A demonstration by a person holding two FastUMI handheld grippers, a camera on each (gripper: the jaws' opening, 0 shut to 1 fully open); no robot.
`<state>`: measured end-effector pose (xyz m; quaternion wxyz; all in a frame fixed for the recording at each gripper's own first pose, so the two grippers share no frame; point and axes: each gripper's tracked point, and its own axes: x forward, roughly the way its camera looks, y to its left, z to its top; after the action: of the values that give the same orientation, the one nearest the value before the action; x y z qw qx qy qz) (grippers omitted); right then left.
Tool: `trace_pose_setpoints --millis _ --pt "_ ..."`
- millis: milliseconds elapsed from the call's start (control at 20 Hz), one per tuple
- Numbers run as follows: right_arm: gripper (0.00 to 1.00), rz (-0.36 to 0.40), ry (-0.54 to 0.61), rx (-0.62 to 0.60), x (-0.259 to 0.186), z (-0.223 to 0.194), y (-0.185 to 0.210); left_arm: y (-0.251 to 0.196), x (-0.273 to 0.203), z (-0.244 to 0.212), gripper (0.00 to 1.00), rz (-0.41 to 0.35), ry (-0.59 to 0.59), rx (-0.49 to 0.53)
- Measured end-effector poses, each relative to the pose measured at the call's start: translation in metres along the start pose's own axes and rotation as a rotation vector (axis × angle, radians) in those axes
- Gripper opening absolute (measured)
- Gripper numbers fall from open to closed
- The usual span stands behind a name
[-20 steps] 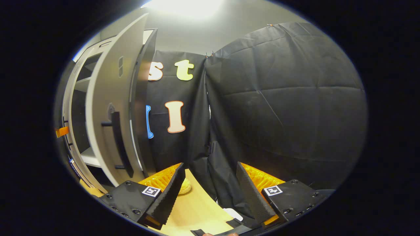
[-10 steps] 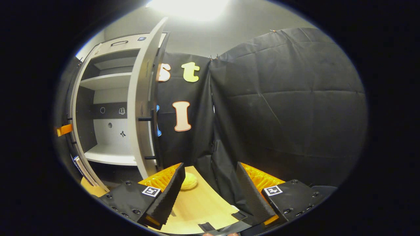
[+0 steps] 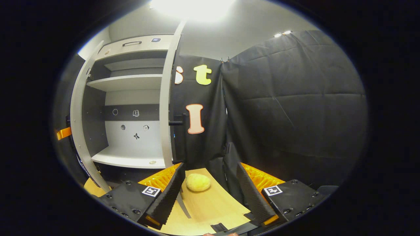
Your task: Open the right door of the double-door shoe cabinet with the right hand, and open the left door with the left hand.
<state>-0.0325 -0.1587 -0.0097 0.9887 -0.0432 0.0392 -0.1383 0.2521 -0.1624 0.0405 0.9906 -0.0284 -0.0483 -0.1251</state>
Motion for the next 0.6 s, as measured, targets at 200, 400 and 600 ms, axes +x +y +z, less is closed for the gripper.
trace_pose_setpoints --millis 200,400,600 --pt "0.98 0.003 -0.01 -0.012 -0.006 0.001 0.005 0.007 -0.001 0.003 0.06 0.039 -0.023 -0.026" --pt "0.94 0.013 -0.003 -0.006 -0.006 0.0 0.01 0.016 -0.004 0.007 0.05 0.08 -0.034 -0.036" --pt "0.94 0.029 0.005 -0.017 -0.001 -0.003 0.018 0.023 -0.002 0.012 0.04 0.118 -0.068 -0.098"
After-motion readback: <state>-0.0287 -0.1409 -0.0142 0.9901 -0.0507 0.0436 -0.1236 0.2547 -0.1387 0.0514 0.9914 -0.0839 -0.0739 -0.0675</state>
